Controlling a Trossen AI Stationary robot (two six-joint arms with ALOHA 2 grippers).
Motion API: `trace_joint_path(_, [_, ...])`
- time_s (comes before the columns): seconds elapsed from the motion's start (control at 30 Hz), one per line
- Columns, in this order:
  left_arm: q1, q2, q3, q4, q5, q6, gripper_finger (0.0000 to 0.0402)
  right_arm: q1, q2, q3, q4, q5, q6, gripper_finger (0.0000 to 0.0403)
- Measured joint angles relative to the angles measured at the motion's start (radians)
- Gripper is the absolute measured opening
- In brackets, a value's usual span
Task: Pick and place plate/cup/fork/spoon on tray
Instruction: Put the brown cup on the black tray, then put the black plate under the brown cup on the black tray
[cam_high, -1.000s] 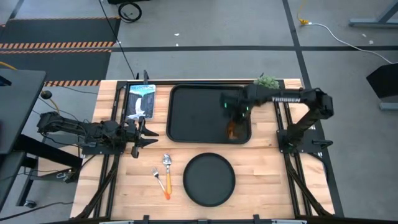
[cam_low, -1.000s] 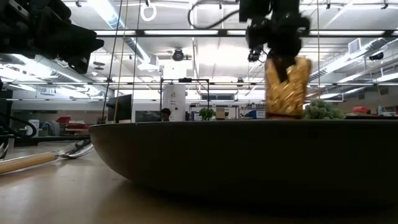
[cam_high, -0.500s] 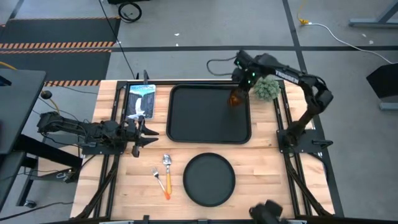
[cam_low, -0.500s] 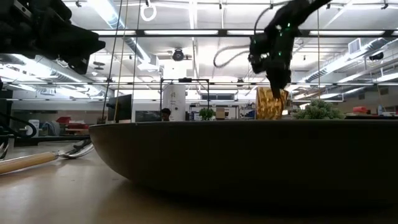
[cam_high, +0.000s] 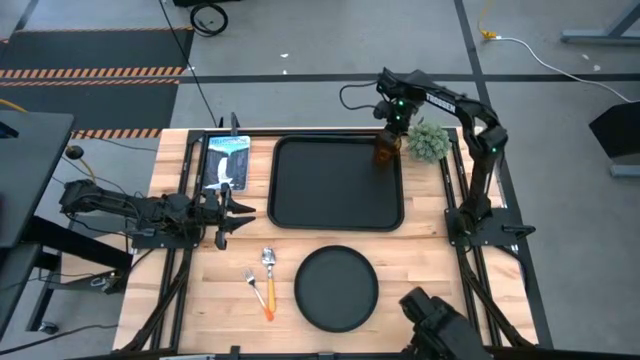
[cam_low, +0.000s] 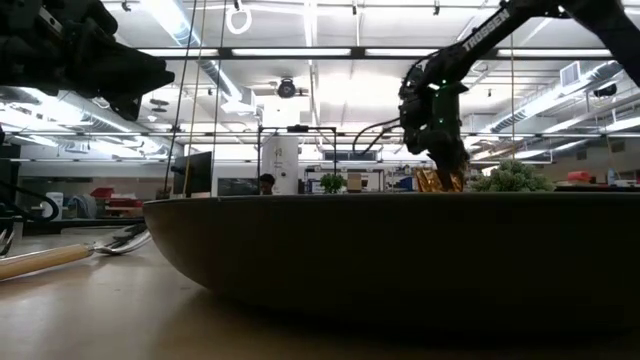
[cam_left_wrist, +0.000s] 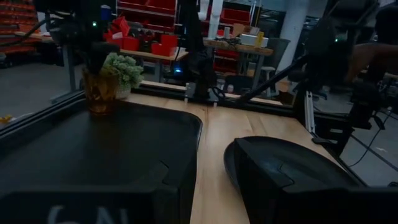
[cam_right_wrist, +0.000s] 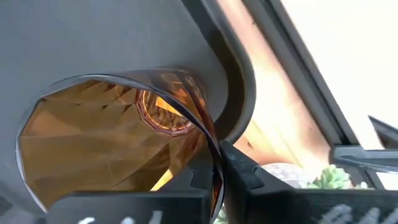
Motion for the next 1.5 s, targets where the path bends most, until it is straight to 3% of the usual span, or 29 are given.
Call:
trace_joint_path(0.27, [0.0,0.0,0.0,0.0,0.0,-0.001,0.0114,0.004,0.002,0.001,0.012,0.033,-0.009,0.0087])
trace_joint_path(0.47, [0.0,0.0,0.0,0.0,0.0,-0.002,0.0114,0.013,-0.088,0.001,0.039,0.101,-0.005,0.0134])
trace_joint_path(0.63, [0.0,0.0,0.0,0.0,0.0,-0.002,0.0114,0.063,-0.179,0.001,0.067,0.067,0.054,0.016])
trace_joint_path(0.83, [0.0,0.0,0.0,0.0,-0.023,-0.01,0.0114,0.225,-0.222,0.001,0.191,-0.047,0.112,0.0164])
trace_joint_path(1.07, [-0.001,0.0,0.0,-0.011,-0.023,-0.153,0.0114,0.47,-0.165,-0.038,0.304,-0.065,0.241,0.0163])
trace_joint_path(1.3, [-0.002,0.0,0.0,-0.016,-0.015,-0.157,0.0114,0.665,-0.116,-0.042,0.27,-0.155,0.361,0.0163])
trace_joint_path(1.5, [-0.002,0.0,0.0,-0.014,-0.018,-0.151,0.0114,0.821,-0.127,-0.086,0.235,-0.17,0.484,0.0163])
